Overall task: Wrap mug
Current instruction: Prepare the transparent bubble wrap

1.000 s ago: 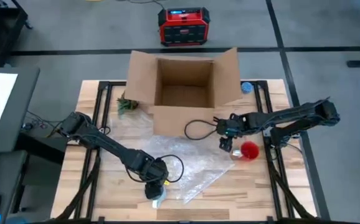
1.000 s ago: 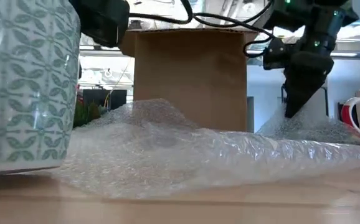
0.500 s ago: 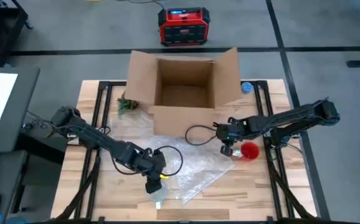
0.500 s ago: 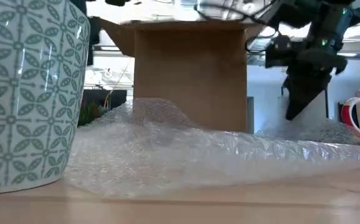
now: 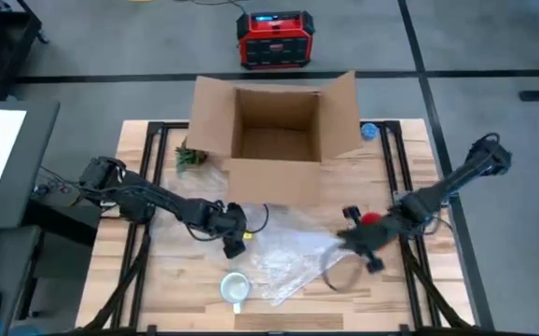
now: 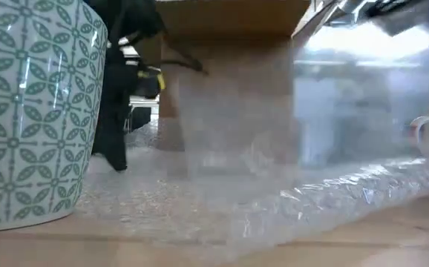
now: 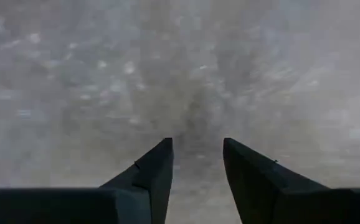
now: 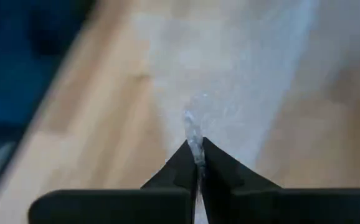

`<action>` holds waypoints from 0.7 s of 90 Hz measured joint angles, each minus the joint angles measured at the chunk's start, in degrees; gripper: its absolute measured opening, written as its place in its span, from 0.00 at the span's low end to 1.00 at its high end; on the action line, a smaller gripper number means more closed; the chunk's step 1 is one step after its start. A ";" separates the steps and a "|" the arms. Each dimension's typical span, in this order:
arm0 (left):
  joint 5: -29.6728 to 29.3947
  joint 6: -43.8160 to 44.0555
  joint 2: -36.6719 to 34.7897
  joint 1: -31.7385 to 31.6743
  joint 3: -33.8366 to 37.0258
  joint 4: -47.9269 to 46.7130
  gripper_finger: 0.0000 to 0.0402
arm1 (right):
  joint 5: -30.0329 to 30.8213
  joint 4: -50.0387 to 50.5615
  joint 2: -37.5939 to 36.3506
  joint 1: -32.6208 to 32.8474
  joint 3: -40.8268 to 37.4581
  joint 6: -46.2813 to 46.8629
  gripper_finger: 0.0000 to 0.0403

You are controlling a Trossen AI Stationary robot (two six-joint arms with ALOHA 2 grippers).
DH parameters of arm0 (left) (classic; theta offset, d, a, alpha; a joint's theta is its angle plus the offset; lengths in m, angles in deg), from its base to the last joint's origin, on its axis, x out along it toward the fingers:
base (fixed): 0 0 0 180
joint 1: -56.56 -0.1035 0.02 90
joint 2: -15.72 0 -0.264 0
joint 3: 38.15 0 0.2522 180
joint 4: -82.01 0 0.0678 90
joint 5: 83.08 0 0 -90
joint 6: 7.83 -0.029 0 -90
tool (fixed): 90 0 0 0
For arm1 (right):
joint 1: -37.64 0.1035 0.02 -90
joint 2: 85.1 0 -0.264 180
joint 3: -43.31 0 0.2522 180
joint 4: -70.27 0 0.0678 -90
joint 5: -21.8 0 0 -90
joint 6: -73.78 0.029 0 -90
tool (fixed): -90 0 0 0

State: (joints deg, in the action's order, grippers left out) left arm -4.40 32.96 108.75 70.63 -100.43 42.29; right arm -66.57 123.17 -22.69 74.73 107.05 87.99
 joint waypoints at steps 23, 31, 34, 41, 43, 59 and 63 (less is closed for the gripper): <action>-5.81 2.32 -0.26 -0.55 4.46 4.07 0.26 | -8.08 8.33 -0.61 12.77 -2.42 29.64 0.00; -8.41 2.89 -0.22 -0.57 4.65 4.04 0.25 | -8.06 11.74 -0.11 15.12 -2.53 38.88 0.00; -9.09 2.91 -0.20 -0.59 4.67 4.12 0.25 | -8.03 12.59 -0.17 15.65 -2.54 41.60 0.00; -10.60 2.52 -0.11 -0.61 4.74 4.92 0.24 | -8.04 14.56 -0.31 15.92 -2.51 46.73 0.00; -10.95 2.38 -0.08 -0.64 4.77 5.20 0.24 | -8.04 15.11 -0.46 15.90 -2.51 47.87 0.01; -12.53 1.44 -0.84 -0.66 4.78 5.74 0.24 | -8.06 17.15 -2.53 14.82 -1.55 52.02 0.06; -12.56 1.19 -1.28 -0.64 4.38 5.09 0.24 | -8.06 17.37 -3.07 14.66 -0.66 52.26 0.08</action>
State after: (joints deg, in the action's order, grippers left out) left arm -16.96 34.15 107.47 69.99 -96.04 47.38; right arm -74.64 140.54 -25.76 89.38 106.39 140.26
